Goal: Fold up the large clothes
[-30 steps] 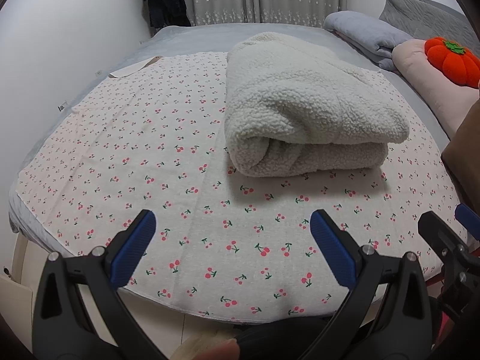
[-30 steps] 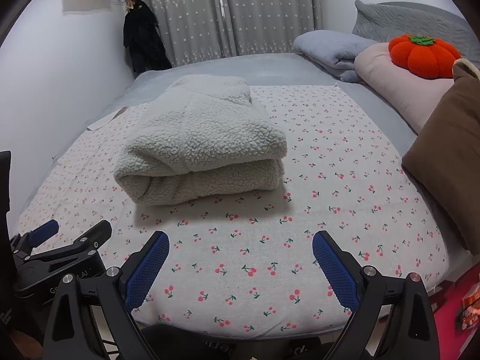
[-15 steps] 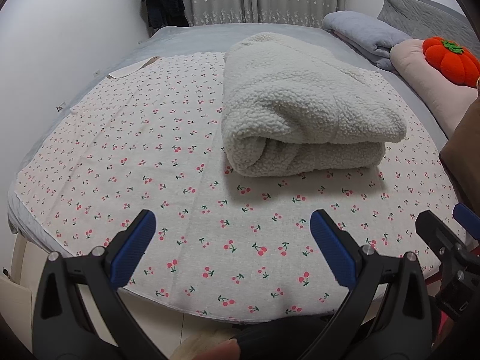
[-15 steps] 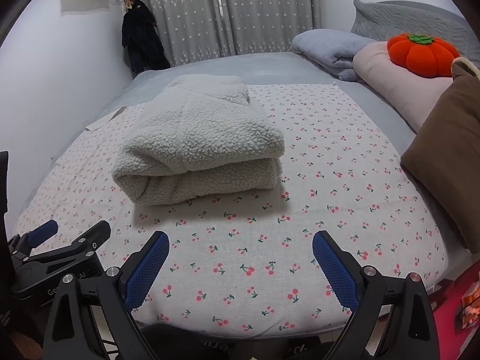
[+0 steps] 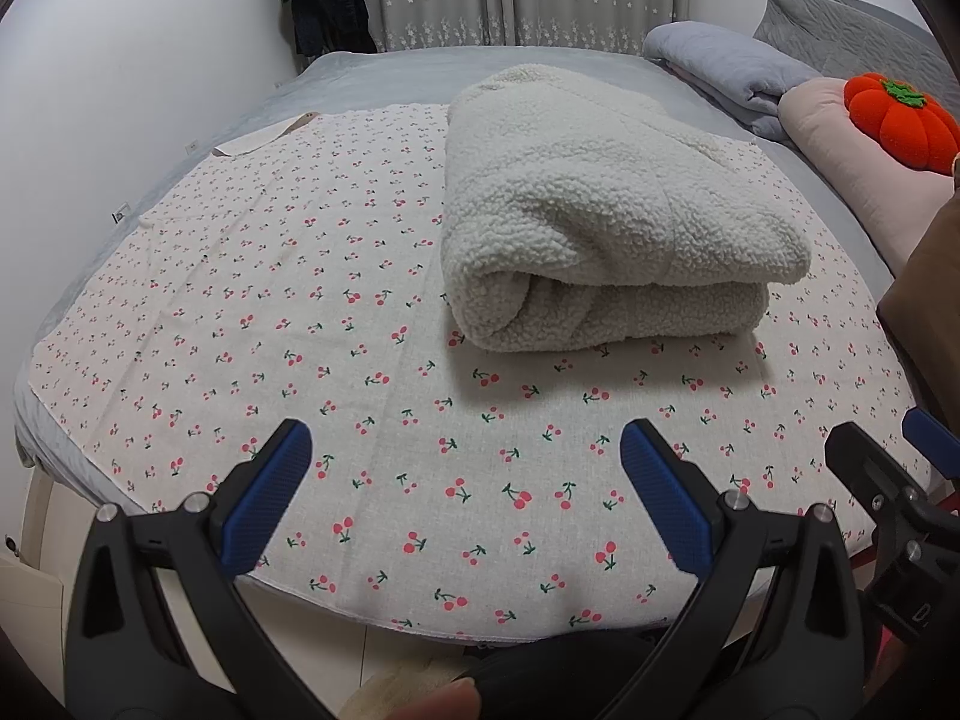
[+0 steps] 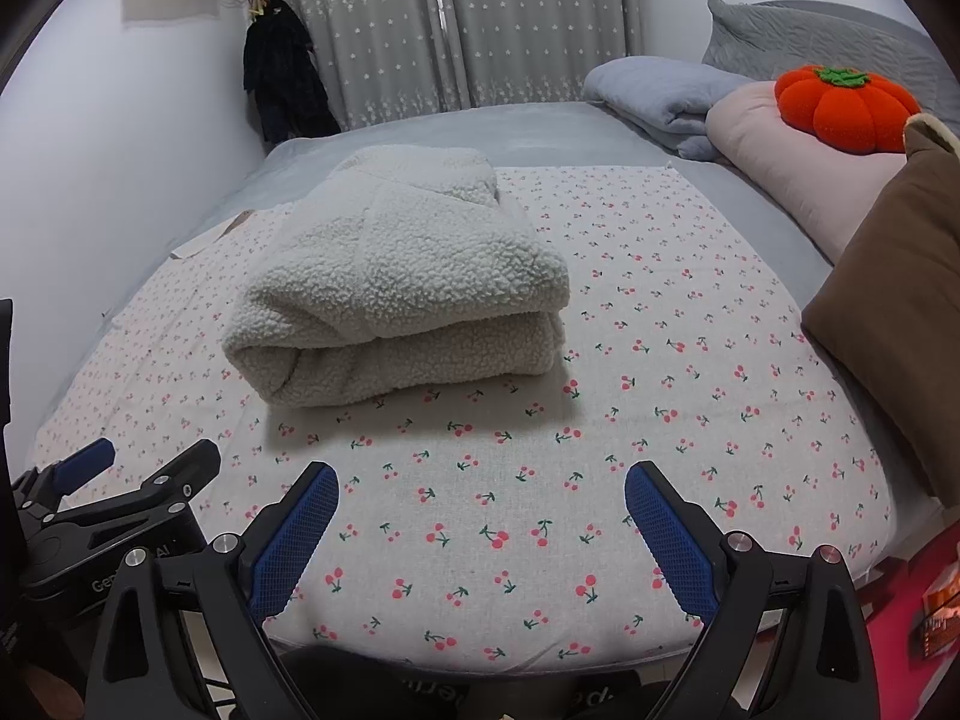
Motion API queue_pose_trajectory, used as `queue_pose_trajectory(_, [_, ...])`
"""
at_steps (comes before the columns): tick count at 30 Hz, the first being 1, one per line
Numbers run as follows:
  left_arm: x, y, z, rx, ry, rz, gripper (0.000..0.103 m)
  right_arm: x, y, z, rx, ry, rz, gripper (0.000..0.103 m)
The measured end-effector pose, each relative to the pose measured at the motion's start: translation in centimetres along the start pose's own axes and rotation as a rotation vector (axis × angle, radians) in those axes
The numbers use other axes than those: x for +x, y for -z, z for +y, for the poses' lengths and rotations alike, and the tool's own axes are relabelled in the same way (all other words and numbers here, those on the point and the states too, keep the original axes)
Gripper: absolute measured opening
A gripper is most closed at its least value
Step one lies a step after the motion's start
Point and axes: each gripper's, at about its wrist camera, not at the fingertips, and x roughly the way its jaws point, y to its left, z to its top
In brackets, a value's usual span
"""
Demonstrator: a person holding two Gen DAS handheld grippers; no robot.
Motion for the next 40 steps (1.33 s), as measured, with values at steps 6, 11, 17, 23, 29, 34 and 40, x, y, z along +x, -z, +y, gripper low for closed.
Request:
queue_pose_trajectory(6, [0.0,0.0,-0.1,0.001,0.0,0.001,0.102,0.0,0.1,0.0,0.0,0.001,0.0,0.098])
queue_pose_trajectory(11, [-0.1,0.0,-0.1,0.0,0.001,0.001,0.102,0.1,0.1,0.0,0.0,0.003,0.002,0.098])
queue_pose_trajectory(17, [-0.5,0.3,0.0,-0.001,0.0,-0.003,0.102,-0.3,0.3,0.0,0.001,0.002,-0.002,0.098])
queue_pose_trajectory(23, [-2.0,0.7,0.4,-0.001,0.005,-0.02,0.102,-1.0,0.5,0.0,0.005,0.001,-0.011,0.098])
queue_pose_trajectory(29, [-4.3,0.9,0.6,0.007,0.016,-0.063,0.102,-2.5,0.6,0.0,0.01,-0.006,-0.037,0.098])
queue_pose_trajectory(34, [-5.1,1.0,0.3,0.021,0.041,-0.07,0.102,-3.5,0.7,0.0,0.021,-0.008,-0.054,0.098])
queue_pose_trajectory(40, [-3.7,0.8,0.6,0.004,0.035,-0.056,0.102,-3.2,0.2,0.2,0.034,0.007,-0.057,0.098])
